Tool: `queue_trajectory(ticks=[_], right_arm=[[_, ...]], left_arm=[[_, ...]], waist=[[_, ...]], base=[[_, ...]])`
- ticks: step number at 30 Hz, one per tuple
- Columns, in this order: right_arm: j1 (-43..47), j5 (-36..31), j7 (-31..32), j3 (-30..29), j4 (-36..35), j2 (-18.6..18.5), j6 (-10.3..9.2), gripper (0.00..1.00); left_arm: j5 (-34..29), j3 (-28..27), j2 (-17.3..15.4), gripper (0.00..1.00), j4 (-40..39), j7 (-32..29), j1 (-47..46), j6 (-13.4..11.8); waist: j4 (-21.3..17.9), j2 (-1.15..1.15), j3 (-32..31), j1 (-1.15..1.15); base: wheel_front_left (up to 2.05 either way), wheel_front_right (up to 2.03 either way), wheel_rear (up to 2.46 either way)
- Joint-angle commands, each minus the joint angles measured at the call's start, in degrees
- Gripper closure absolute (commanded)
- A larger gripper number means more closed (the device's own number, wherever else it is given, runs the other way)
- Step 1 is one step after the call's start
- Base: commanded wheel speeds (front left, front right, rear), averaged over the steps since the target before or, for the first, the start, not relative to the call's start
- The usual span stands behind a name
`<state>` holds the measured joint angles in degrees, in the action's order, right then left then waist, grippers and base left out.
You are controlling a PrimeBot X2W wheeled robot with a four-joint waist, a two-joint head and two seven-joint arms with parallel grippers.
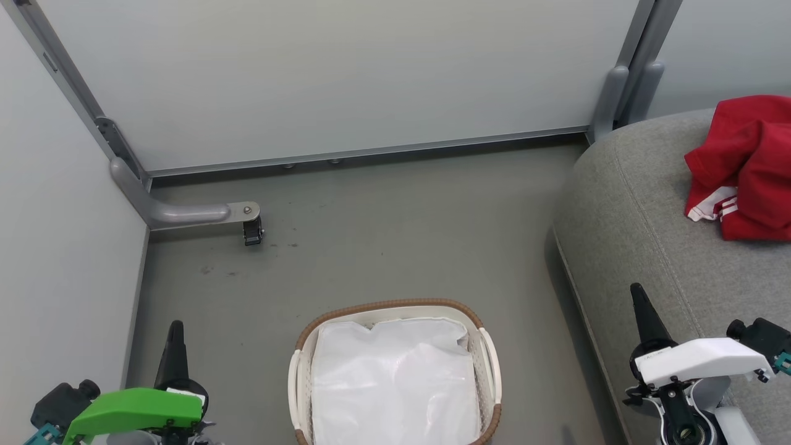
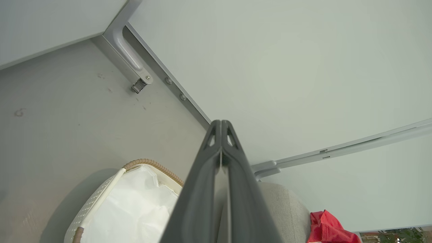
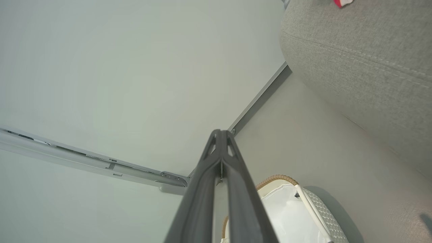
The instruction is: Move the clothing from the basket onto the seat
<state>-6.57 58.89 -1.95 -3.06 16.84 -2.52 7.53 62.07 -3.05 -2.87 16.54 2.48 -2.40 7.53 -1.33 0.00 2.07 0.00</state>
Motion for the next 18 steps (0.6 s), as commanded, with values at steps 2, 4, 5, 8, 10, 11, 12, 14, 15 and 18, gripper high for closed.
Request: queue_trajectory(ticks=[2, 4, 5, 8, 10, 11, 12, 14, 15, 18], right_arm=[[-0.1, 2.5, 0.6, -0.4, -0.9, -0.3, -0.04, 1.0], [-0.1, 3.7, 1.0, -0.5, -1.0, -0.3, -0.04, 1.0], [-0.1, 4.3, 1.1, -0.6, -1.0, -0.3, -0.04, 1.0], [0.0, 6.1, 1.6, -0.8, -1.2, -0.4, -0.04, 1.0], [0.0, 7.3, 1.9, -0.9, -1.3, -0.4, -0.04, 1.0], [0.0, 7.8, 2.0, -1.0, -1.3, -0.4, -0.04, 1.0], [0.0, 8.4, 2.2, -1.0, -1.3, -0.4, -0.04, 1.0], [0.0, 9.5, 2.5, -1.1, -1.4, -0.4, -0.04, 1.0], [0.0, 10.1, 2.6, -1.2, -1.4, -0.4, -0.04, 1.0], [0.1, 11.8, 3.0, -1.3, -1.6, -0.4, -0.04, 1.0]], left_arm=[[2.3, -0.4, -0.5, 1.0, -0.9, -0.6, -1.7, 0.0], [3.5, -0.5, -0.5, 1.0, -1.0, -0.9, -1.8, 0.0], [4.0, -0.5, -0.5, 1.0, -1.0, -1.0, -1.8, 0.0], [5.7, -0.7, -0.6, 1.0, -1.1, -1.5, -2.0, 0.0], [6.7, -0.8, -0.5, 1.0, -1.2, -1.9, -2.1, 0.0], [7.2, -0.8, -0.6, 1.0, -1.2, -2.0, -2.1, 0.0], [7.8, -0.9, -0.5, 1.0, -1.2, -2.1, -2.2, 0.0], [8.9, -1.0, -0.6, 1.0, -1.3, -2.4, -2.3, 0.0], [9.4, -1.1, -0.5, 1.0, -1.3, -2.6, -2.3, 0.0], [10.8, -1.2, -0.5, 1.0, -1.4, -3.0, -2.5, 0.0]], waist=[[0.1, 0.0, -0.1, 0.0], [0.1, 0.0, -0.1, 0.0], [0.1, 0.0, -0.2, 0.0], [0.2, 0.0, -0.2, 0.0], [0.2, 0.0, -0.3, 0.0], [0.2, 0.0, -0.3, 0.0], [0.2, 0.0, -0.4, 0.0], [0.3, 0.0, -0.4, 0.0], [0.3, 0.0, -0.4, 0.0], [0.4, 0.0, -0.5, 0.0]], base=[[0.0, 0.0, 0.0], [0.0, 0.0, 0.0], [0.0, 0.0, 0.0], [0.0, 0.0, 0.0], [0.0, 0.0, 0.0], [0.0, 0.0, 0.0], [0.0, 0.0, 0.0], [0.0, 0.0, 0.0], [0.0, 0.0, 0.0], [0.0, 0.0, 0.0]])
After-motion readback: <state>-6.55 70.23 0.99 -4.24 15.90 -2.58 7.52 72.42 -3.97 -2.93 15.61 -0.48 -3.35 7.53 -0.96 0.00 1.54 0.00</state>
